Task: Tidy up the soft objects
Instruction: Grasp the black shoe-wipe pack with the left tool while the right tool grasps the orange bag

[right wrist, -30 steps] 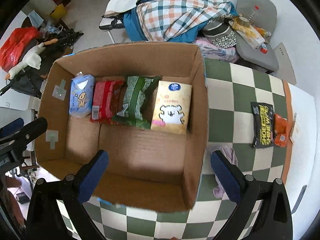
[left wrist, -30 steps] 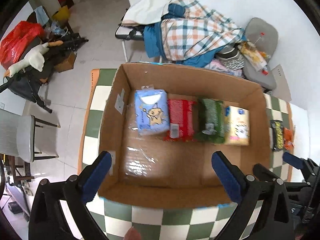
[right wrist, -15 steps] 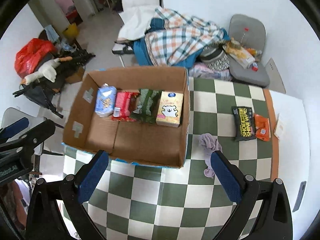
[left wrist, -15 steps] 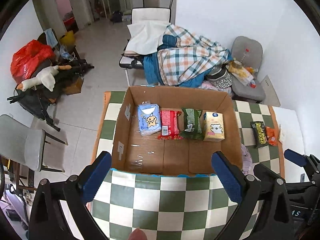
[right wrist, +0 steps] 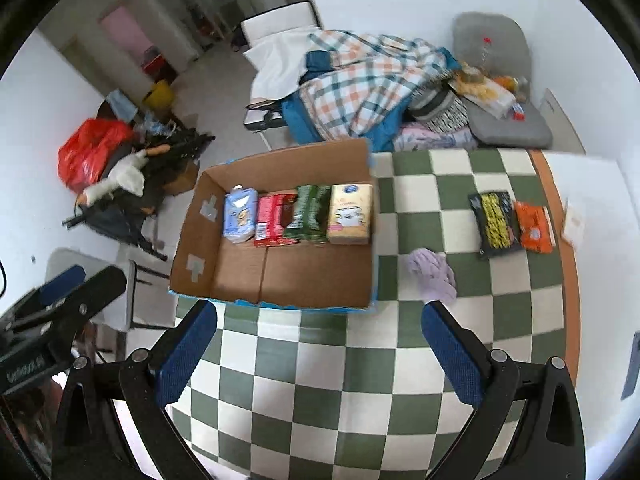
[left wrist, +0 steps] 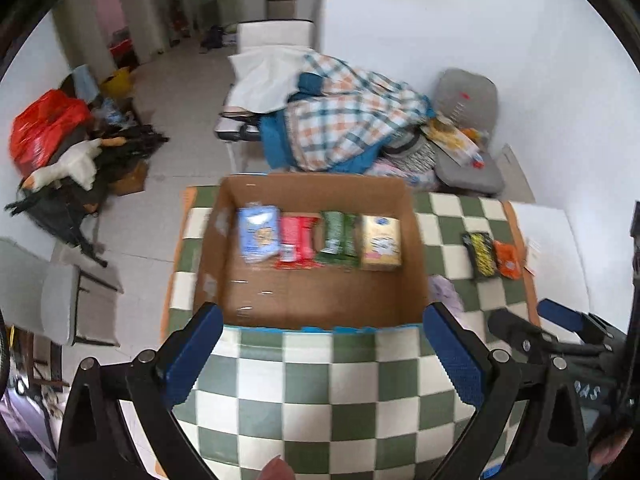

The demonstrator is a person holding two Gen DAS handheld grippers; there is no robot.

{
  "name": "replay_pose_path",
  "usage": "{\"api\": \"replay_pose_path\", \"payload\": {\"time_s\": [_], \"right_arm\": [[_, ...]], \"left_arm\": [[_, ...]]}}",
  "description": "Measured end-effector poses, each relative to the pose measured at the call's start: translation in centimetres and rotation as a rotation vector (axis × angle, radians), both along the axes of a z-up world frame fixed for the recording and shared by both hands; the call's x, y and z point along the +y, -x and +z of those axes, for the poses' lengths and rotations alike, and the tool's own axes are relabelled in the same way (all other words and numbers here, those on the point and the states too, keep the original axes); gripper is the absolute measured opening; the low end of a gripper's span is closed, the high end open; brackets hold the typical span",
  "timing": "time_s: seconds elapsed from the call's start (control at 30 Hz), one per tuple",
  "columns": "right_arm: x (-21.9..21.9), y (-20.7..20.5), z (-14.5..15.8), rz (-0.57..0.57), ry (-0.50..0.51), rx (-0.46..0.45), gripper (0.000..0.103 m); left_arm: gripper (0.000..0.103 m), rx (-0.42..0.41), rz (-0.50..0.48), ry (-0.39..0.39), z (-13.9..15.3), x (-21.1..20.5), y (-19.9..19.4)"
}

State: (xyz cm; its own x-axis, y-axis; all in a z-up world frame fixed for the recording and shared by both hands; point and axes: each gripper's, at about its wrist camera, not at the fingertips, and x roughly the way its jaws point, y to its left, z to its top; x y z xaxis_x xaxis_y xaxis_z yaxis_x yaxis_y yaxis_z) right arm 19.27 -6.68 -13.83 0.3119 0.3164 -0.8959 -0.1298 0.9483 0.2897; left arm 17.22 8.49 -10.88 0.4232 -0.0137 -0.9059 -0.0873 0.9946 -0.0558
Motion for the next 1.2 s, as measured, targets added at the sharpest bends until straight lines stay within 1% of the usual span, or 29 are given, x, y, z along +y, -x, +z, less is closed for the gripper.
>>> {"api": "replay_pose_path", "payload": {"time_s": [0.1, 0.13, 0.2, 0.23, 0.3, 0.37, 0.43, 0.47, 0.53, 0.57, 0.6, 0.67, 0.7, 0.77, 0.8, 0.83, 0.93, 1.0, 1.07, 1.1, 1.13, 1.17, 1.2], "right_arm": [[-4.0, -0.9, -0.6, -0.072, -0.006, 0.022, 0.103], [-5.3, -1.2, -0.9, -0.097, -0.003, 0.029, 0.103], [-8.9, -2.2, -1.3, -0.158, 0.011, 0.038, 0.103], [-10.1, -2.6, -1.4, -0.177, 0.018, 0.041, 0.103], [-13.4, -3.9, -1.7, -0.221, 0.043, 0.043, 0.103], [-16.4, -5.3, -2.3, -0.257, 0.067, 0.05, 0.103], [-19.7, -7.4, -3.6, -0.283, 0.094, 0.075, 0.103], [-20.8, -8.3, -4.1, -0.288, 0.101, 0.084, 0.103], [-23.4, -10.4, -6.0, -0.305, 0.135, 0.112, 0.103], [-24.4, -11.5, -7.1, -0.306, 0.152, 0.131, 0.103], [-25.6, -12.9, -8.7, -0.304, 0.159, 0.16, 0.103], [-27.0, -14.7, -10.9, -0.295, 0.152, 0.195, 0.103], [-27.8, -16.1, -12.7, -0.284, 0.14, 0.231, 0.103], [-28.5, -17.7, -15.4, -0.274, 0.135, 0.277, 0.103], [-28.9, -18.6, -17.1, -0.264, 0.125, 0.308, 0.1], [-29.0, -19.2, -18.5, -0.257, 0.122, 0.334, 0.095], [-29.3, -21.1, -23.0, -0.233, 0.148, 0.404, 0.084], [-29.6, -21.9, -25.2, -0.236, 0.146, 0.444, 0.083], [-29.9, -22.4, -26.8, -0.239, 0.14, 0.472, 0.082], [-30.1, -22.7, -27.4, -0.241, 0.14, 0.481, 0.079], [-30.2, -22.8, -28.1, -0.238, 0.146, 0.491, 0.067], [-30.3, -22.9, -28.6, -0.233, 0.165, 0.504, 0.06], [-30.5, -22.9, -28.8, -0.233, 0.164, 0.51, 0.06]], "left_arm": [[0.102, 0.035, -0.063, 0.015, -0.5, -3.3, -1.7], [0.102, 0.045, -0.095, 0.018, -0.9, -5.0, -2.8], [0.102, 0.065, -0.138, 0.004, -1.4, -7.6, -4.3], [0.102, 0.071, -0.168, 0.001, -1.9, -9.6, -5.5], [0.102, 0.09, -0.196, 0.0, -2.7, -12.1, -7.4], [0.102, 0.13, -0.219, 0.014, -4.3, -14.9, -9.8], [0.102, 0.178, -0.22, 0.017, -6.2, -17.0, -12.1], [0.102, 0.217, -0.218, 0.021, -7.7, -18.2, -13.4], [0.102, 0.3, -0.224, 0.059, -10.5, -20.1, -15.6], [0.102, 0.354, -0.225, 0.076, -12.6, -21.3, -17.1], [0.102, 0.391, -0.224, 0.083, -14.1, -22.1, -18.2], [0.102, 0.448, -0.222, 0.094, -17.0, -23.5, -20.0], [0.102, 0.468, -0.219, 0.1, -18.0, -24.0, -20.7], [0.102, 0.52, -0.2, 0.132, -20.6, -24.9, -22.4], [0.102, 0.54, -0.192, 0.149, -21.7, -25.3, -23.1], [0.102, 0.561, -0.181, 0.165, -22.7, -25.6, -23.7], [0.102, 0.598, -0.158, 0.175, -25.0, -26.6, -25.4], [0.102, 0.618, -0.155, 0.167, -26.1, -27.3, -26.1], [0.102, 0.635, -0.157, 0.163, -26.9, -27.9, -26.6], [0.102, 0.648, -0.162, 0.163, -27.3, -28.3, -26.8], [0.102, 0.656, -0.165, 0.162, -27.7, -28.5, -26.9], [0.102, 0.667, -0.168, 0.159, -28.1, -29.0, -27.0], [0.102, 0.675, -0.173, 0.16, -28.5, -29.4, -27.0]]}}
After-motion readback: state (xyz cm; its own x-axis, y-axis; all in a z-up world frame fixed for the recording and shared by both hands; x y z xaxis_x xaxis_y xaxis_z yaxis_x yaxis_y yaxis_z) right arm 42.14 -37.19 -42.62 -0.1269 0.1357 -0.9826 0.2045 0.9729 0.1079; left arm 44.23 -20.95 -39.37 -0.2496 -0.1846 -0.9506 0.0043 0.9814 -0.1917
